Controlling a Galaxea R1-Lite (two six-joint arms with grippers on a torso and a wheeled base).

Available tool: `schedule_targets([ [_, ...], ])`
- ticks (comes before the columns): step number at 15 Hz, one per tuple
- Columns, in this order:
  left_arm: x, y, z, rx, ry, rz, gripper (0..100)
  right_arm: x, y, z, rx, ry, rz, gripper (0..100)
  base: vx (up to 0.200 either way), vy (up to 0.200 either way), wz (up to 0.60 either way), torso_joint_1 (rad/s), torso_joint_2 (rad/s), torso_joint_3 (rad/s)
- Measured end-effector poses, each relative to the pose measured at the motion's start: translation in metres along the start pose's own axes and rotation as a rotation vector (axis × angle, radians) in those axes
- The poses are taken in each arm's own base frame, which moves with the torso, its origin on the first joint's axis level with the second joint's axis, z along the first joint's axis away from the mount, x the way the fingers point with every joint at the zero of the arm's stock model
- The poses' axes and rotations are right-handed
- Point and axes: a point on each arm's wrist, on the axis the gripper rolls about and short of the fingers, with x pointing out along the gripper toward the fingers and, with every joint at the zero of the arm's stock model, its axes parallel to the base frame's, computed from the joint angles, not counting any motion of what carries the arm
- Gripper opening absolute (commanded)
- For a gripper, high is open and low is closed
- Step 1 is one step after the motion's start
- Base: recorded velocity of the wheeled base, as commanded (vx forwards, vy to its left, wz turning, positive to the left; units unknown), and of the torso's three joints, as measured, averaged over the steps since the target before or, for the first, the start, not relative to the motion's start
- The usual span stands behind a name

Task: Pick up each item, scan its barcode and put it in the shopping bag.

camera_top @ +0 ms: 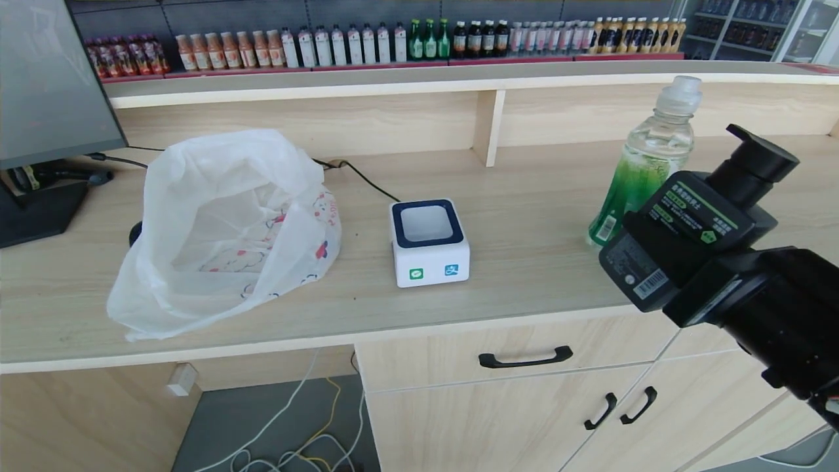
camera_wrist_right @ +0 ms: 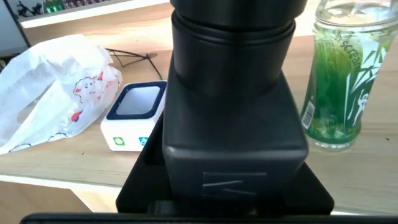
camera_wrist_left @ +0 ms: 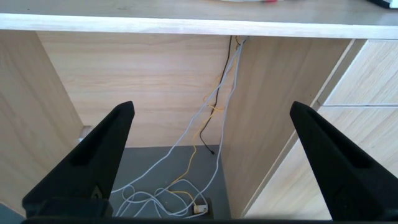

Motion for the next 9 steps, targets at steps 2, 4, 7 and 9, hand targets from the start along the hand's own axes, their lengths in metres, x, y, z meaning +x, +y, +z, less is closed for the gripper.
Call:
schedule_targets([
  [2,0.0000,0.0000,0.0001,-0.001,-0.001,0.001,100,0.0018,0.0010,-0.0016,0.002,0.005,0.007,0,0.000,0.200,0.00,-0.005,0.00,0.005],
  [4,0.0000,0.0000,0.0000,-0.002,0.000,0.001,100,0.0025,0.0025,-0.0012,0.015,-0.001,0.072,0,0.000,0.200,0.00,0.005,0.00,0.000],
  [7,0.0000,0.0000,0.0000,-0.002,0.000,0.001,100,0.0035,0.0012,-0.0019,0.035,-0.003,0.106,0,0.000,0.200,0.00,0.002,0.00,0.004],
  [9,0.0000,0.0000,0.0000,-0.001,0.000,0.001,100,0.0044,0.0008,-0.0018,0.035,-0.004,0.104,0,0.000,0.000,0.00,0.000,0.00,0.000],
])
